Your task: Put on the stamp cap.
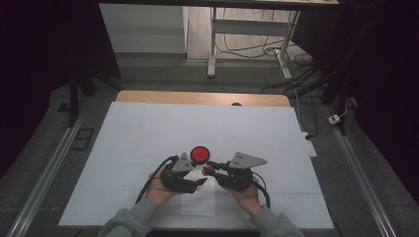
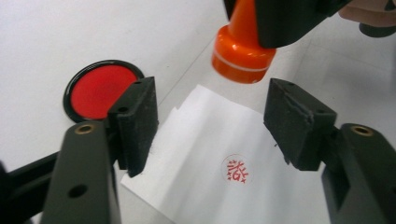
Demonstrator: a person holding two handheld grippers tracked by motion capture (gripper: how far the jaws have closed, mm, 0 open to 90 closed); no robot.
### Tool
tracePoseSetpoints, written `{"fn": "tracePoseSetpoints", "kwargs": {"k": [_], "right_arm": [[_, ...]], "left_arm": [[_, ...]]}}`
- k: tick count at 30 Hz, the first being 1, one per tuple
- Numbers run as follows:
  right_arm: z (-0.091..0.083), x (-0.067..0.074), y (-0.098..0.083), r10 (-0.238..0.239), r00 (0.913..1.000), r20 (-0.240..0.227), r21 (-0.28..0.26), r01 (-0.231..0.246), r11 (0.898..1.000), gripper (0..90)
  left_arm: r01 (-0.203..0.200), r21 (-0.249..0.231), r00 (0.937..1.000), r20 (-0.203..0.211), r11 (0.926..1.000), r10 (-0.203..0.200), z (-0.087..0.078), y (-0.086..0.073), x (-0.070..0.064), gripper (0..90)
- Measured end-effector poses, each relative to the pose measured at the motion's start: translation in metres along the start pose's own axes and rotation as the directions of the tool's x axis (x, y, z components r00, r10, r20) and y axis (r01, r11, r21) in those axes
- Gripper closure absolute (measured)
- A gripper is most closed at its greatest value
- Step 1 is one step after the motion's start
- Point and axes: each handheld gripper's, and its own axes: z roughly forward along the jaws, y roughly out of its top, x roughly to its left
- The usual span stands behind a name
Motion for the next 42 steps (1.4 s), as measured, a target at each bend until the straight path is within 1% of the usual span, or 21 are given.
{"fn": "tracePoseSetpoints", "kwargs": {"k": [3,5,11,16,22,28,31,36,38,41,42], "right_arm": [[-0.001,-0.001,0.001,-0.002,1.0,0.004,-0.004,0.002,1.0,72.2],[-0.002,-0.002,0.001,-0.001,1.0,0.006,-0.006,0.001,1.0,72.2],[-0.003,-0.003,0.001,-0.001,0.9999,0.013,-0.01,0.002,1.0,72.2],[-0.005,-0.004,0.002,0.002,0.9999,0.017,-0.012,-0.002,1.0,72.2],[-0.006,-0.007,0.003,0.006,0.9997,0.026,-0.016,-0.005,1.0,72.2],[-0.009,-0.01,0.004,0.008,0.9993,0.035,-0.021,-0.007,1.0,72.2],[-0.01,-0.011,0.004,0.006,0.9992,0.039,-0.022,-0.005,1.0,72.2],[-0.012,-0.013,0.005,0.008,0.9989,0.046,-0.023,-0.007,1.0,72.2],[-0.013,-0.014,0.005,0.008,0.9987,0.05,-0.026,-0.007,1.0,72.2],[-0.015,-0.016,0.005,0.011,0.9984,0.055,-0.028,-0.01,1.0,72.2],[-0.016,-0.017,0.005,0.011,0.9983,0.058,-0.028,-0.01,1.0,72.2]], "left_arm": [[0.013,0.002,0.9999,-0.004,0.9999,-0.013,-0.003,-0.001,0.002,30.8],[0.023,-0.005,0.9997,-0.008,0.9997,-0.023,-0.005,-0.001,0.003,29.3],[0.037,-0.008,0.9993,-0.001,0.9993,-0.037,-0.01,-0.003,0.005,27.4],[0.033,-0.012,0.9994,-0.006,0.9994,-0.033,-0.021,-0.008,0.006,27.4],[0.053,-0.02,0.9982,-0.027,0.9984,-0.054,-0.035,-0.017,0.011,28.4],[0.054,-0.03,0.9977,-0.039,0.9981,-0.055,-0.044,-0.023,0.012,29.2],[0.064,-0.032,0.9967,-0.049,0.9974,-0.066,-0.049,-0.029,0.014,29.3],[0.097,-0.032,0.9921,-0.076,0.9947,-0.1,-0.063,-0.045,0.02,29.2],[0.123,-0.042,0.9876,-0.092,0.9915,-0.127,-0.071,-0.054,0.022,29.2],[0.152,-0.055,0.9809,-0.114,0.9868,-0.158,-0.081,-0.066,0.025,29.3],[0.158,-0.056,0.9796,-0.117,0.9859,-0.163,-0.083,-0.069,0.026,29.2]]}}
